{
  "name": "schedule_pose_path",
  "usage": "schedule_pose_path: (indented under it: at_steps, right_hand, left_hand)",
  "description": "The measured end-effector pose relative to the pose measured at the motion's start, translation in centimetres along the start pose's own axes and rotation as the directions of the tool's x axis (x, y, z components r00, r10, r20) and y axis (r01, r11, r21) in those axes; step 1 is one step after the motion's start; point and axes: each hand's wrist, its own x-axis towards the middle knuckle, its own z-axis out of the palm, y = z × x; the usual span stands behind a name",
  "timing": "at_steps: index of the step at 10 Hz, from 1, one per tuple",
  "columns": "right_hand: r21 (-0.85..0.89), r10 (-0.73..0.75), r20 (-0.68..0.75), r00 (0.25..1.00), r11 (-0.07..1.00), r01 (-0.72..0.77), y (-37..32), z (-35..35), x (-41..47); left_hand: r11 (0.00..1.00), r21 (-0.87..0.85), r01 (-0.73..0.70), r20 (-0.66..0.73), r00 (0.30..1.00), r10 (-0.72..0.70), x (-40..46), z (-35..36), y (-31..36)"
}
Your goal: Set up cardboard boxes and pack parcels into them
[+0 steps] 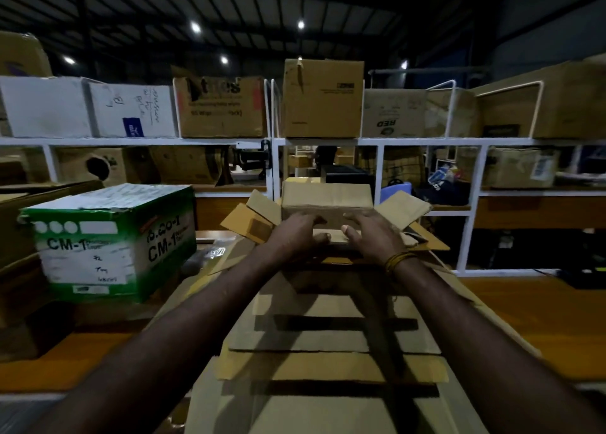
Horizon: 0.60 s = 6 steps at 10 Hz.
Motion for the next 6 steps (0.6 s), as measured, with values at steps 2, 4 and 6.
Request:
schedule_pose_path:
  at_steps: [2,4,6]
  right_hand:
    - [-0.054,0.093,-0.070,0.993,0.994,-0.097,-1.0,-0.3,-5.1]
    - [-0.067,0.126,-0.017,0.992,0.990,-0.127,-1.4,-3.0,-8.6]
    - [-0.099,0.099,0.009,0.995,0.990,-0.098,-0.8,-5.4,-12.2]
  left_hand:
    - [1.000,-0.006,-0.017,-0.031,0.999,0.017,-2.4,-0.6,0.6]
    - [1.000,-0.021,0.008,-0.034,0.999,-0.009,-4.5,-1.5,2.6]
    - [0.998,0.049,0.036,-0.024,0.999,-0.034,-7.1,-1.8,5.5]
